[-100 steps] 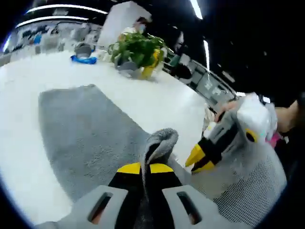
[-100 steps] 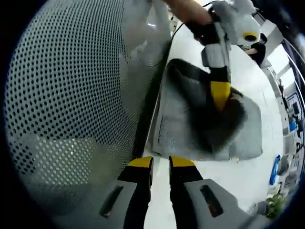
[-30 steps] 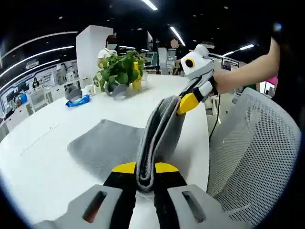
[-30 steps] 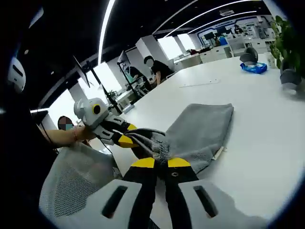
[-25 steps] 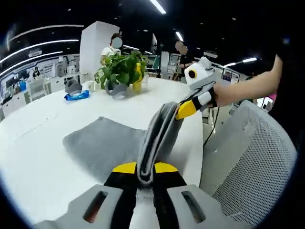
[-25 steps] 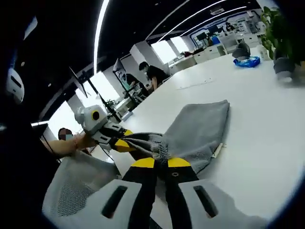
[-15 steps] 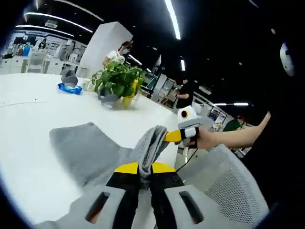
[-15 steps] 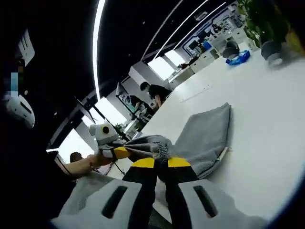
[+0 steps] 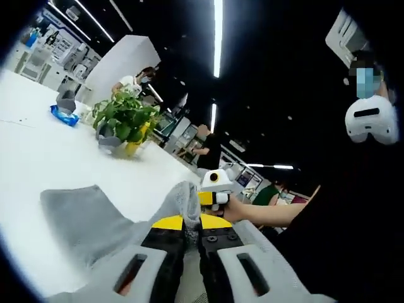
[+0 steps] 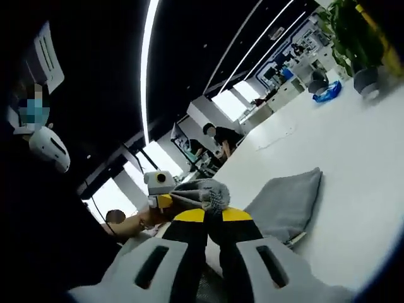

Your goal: Fold the towel on the table until its edges align and the towel forms a compact rectangular stack.

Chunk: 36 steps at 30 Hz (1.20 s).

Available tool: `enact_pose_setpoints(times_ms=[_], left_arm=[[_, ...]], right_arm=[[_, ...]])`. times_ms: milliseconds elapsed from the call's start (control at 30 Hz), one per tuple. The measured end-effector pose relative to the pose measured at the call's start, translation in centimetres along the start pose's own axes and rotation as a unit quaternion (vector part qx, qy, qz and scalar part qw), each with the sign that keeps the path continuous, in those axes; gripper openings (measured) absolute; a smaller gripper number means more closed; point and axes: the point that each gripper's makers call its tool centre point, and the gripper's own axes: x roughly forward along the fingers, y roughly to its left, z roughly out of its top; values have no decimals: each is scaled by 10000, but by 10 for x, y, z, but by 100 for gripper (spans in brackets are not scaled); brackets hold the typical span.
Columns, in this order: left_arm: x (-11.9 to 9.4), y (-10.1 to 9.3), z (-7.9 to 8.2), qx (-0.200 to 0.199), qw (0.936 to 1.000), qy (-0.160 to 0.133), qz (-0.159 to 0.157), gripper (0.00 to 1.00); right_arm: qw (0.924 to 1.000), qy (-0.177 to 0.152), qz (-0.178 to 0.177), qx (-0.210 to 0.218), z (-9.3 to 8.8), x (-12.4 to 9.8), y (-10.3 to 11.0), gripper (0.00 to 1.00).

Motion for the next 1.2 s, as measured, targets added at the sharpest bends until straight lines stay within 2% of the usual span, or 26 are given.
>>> enact_pose_setpoints(times_ms=[33, 133, 333, 400, 500, 567, 600, 633, 833, 933, 967, 1000, 1067, 1100, 1200], left_arm=[[-1, -2, 2, 22, 10000, -46, -45, 7], [-2, -18, 6, -70, 9989, -139, -452, 7], [0, -35, 16, -245, 9947, -418, -913, 7], [1, -32, 15, -322, 9945, -432, -899, 7], [1, -22, 13, -402, 9958, -410, -718, 7], [0, -11, 11, -526, 9965, -421, -503, 7], [-2, -2, 9, -805, 9954, -403, -341, 7], [-2, 2, 8, -742, 9960, -412, -293, 7], [-11, 41, 0, -1076, 9918, -416, 550, 7], [-18, 65, -8, -921, 9878, -311, 1213, 7], [-23, 80, -7, -625, 9837, -347, 1653, 7], [-24, 82, -9, -581, 9829, -320, 1718, 7], [-29, 95, -14, -472, 9767, -228, 2079, 6], [-31, 102, -16, -274, 9741, -172, 2237, 6], [-32, 110, -23, 13, 9694, 24, 2455, 6]], right_arm=[[10000, 19, 33, -13, 1, 0, 3, 3], [9998, 28, 210, -30, 4, -2, 14, 3], [9993, -46, 368, 54, 8, -7, 25, 3], [9994, -63, 332, 64, 8, -8, 22, 3], [9997, 5, 206, 108, 5, -6, 13, 3], [9998, 72, 149, 132, 3, -3, 7, 3], [9998, 122, 90, 144, 1, 0, 2, 3], [9997, 165, 59, 154, 0, 2, 0, 3], [9979, 504, -328, 251, -8, 20, -27, 3], [9955, 667, -640, 225, -15, 30, -45, 3], [9943, 700, -780, 175, -17, 35, -53, 3], [9938, 706, -842, 176, -19, 39, -57, 3], [9911, 782, -1067, 128, -24, 48, -69, 3], [9904, 810, -1121, 83, -26, 51, -72, 3], [9843, 1133, -1354, -25, -36, 54, -83, 3]])
